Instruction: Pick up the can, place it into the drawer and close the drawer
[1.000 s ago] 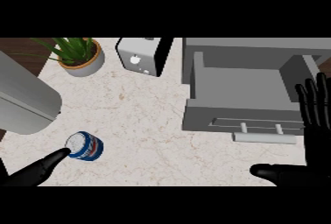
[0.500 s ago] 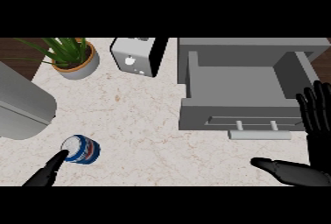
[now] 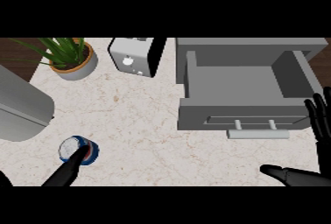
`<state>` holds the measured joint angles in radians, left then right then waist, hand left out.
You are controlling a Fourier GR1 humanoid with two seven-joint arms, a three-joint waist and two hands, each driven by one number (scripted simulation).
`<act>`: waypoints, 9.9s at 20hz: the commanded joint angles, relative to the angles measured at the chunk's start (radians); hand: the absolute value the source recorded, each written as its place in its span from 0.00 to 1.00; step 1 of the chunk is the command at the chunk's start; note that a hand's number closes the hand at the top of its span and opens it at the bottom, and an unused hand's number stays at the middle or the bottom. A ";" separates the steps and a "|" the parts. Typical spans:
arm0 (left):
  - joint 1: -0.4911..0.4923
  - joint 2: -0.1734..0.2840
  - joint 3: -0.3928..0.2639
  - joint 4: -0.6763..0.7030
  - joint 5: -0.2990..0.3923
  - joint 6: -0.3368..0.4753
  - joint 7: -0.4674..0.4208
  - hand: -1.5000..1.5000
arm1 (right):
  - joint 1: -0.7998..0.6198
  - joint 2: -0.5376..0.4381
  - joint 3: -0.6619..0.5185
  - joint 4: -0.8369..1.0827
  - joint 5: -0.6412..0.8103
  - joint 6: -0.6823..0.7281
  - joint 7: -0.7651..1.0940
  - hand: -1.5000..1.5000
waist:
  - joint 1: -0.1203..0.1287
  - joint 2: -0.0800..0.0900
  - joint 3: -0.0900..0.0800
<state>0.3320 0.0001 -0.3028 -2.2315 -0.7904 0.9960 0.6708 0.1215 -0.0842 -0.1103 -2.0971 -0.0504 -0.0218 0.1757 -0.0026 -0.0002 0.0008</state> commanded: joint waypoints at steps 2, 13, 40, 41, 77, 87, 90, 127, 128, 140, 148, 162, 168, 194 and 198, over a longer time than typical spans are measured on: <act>-0.047 0.000 0.020 0.061 0.013 0.035 0.046 0.00 | 0.057 0.035 0.006 -0.013 0.012 0.000 -0.050 0.00 | 0.001 -0.001 -0.001; -0.111 0.000 -0.074 0.438 0.164 0.326 -0.123 0.00 | 0.006 -0.036 -0.078 -0.028 -0.058 0.052 0.016 0.00 | 0.000 0.000 -0.002; -0.110 0.000 0.239 0.763 1.218 0.103 -1.070 0.00 | 0.050 0.001 -0.090 -0.112 -0.009 0.052 0.042 0.00 | 0.015 -0.002 -0.004; -0.145 0.000 0.270 0.818 1.272 0.101 -1.143 0.00 | 0.073 -0.017 -0.136 -0.102 -0.087 0.092 0.039 0.00 | 0.009 -0.002 -0.004; -0.661 0.160 0.128 1.469 1.318 -0.648 -1.285 1.00 | -0.050 -0.017 -0.148 -0.094 -0.054 0.112 0.087 0.00 | -0.055 0.014 -0.002; -0.909 0.105 0.095 1.573 1.274 -0.839 -1.172 1.00 | -0.010 -0.018 -0.163 -0.170 -0.031 0.100 0.122 0.00 | -0.010 0.001 -0.001; -0.964 0.136 0.081 1.498 1.244 -0.797 -1.072 1.00 | -0.051 -0.055 -0.231 -0.142 -0.070 0.093 0.144 0.00 | -0.001 -0.002 0.000; -1.830 0.000 0.088 1.671 1.140 -0.520 -0.484 1.00 | -0.119 -0.027 -0.160 -0.174 -0.011 0.067 0.185 0.00 | -0.053 0.013 0.001; -1.810 0.000 0.067 1.664 1.163 -0.520 -0.490 1.00 | -0.117 -0.045 -0.187 -0.182 -0.031 0.073 0.199 0.00 | -0.048 0.010 0.001; -1.945 0.000 0.022 1.874 1.237 -0.464 -0.547 1.00 | -0.165 -0.065 -0.192 -0.125 -0.027 0.069 0.205 0.00 | -0.073 0.020 0.002; -1.954 0.000 -0.026 1.923 1.280 -0.369 -0.588 0.00 | -0.175 -0.104 -0.208 -0.133 -0.068 0.102 0.231 0.00 | -0.099 0.024 0.003; -1.942 0.000 -0.008 1.907 1.403 -0.356 -0.653 0.00 | -0.298 -0.210 -0.030 -0.030 0.304 0.137 0.051 0.00 | -0.072 0.031 0.001; -1.989 0.000 0.001 1.937 1.418 -0.324 -0.677 0.00 | -0.379 -0.267 0.057 0.090 0.504 0.122 -0.011 0.00 | -0.061 0.030 0.001; -1.894 0.118 0.013 1.844 1.358 -0.403 -0.608 0.00 | -0.830 -0.095 0.200 1.187 1.075 -0.380 -0.216 0.00 | 0.044 0.005 0.000; -1.896 0.165 0.002 1.824 1.343 -0.453 -0.564 0.00 | -0.939 -0.075 0.143 1.340 1.099 -0.512 -0.210 0.00 | 0.060 0.010 0.000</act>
<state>-1.5729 0.1226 -0.2898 -0.3779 0.5680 0.5762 0.0654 -0.7277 -0.1784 0.0694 -0.8978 1.0184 -0.4372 -0.0365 0.0415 0.0098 0.0008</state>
